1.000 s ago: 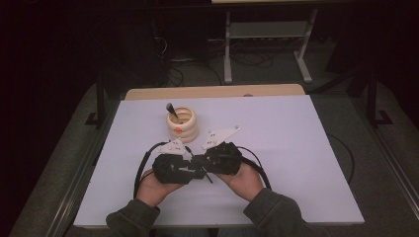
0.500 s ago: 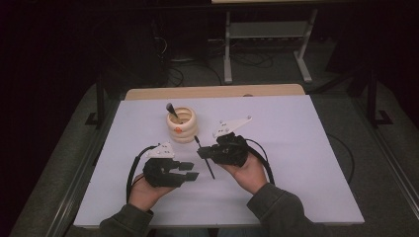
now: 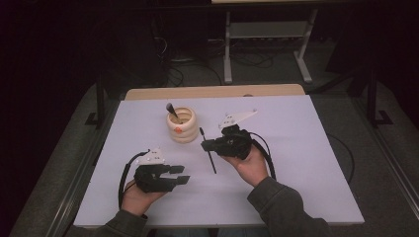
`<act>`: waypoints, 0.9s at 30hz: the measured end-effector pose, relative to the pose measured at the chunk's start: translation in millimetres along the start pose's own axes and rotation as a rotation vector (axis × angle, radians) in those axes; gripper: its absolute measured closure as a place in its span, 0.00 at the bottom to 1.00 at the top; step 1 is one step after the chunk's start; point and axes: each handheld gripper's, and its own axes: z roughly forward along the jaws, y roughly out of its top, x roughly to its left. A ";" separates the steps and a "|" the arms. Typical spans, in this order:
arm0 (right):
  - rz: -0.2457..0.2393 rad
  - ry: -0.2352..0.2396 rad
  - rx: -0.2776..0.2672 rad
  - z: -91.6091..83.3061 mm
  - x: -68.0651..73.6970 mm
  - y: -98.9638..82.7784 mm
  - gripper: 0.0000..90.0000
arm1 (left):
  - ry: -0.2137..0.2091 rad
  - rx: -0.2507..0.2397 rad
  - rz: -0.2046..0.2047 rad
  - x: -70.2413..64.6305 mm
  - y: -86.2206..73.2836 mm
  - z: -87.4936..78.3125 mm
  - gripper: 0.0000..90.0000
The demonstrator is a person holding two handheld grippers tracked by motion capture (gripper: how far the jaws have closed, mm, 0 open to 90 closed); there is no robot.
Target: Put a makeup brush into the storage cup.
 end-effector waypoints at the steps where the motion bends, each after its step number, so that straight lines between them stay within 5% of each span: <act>1: 0.001 -0.001 0.001 -0.1 -1.5 0.3 0.94 | 0.001 0.002 0.004 0.1 -0.3 -0.6 0.61; 12: 0.045 -0.013 -0.006 -1.2 -15.4 4.9 0.94 | 0.026 0.001 0.015 1.8 -3.3 -5.0 0.60; 27: 0.039 -0.031 0.004 4.1 -29.4 20.5 0.94 | 0.030 -0.017 -0.004 2.7 -4.3 -7.9 0.59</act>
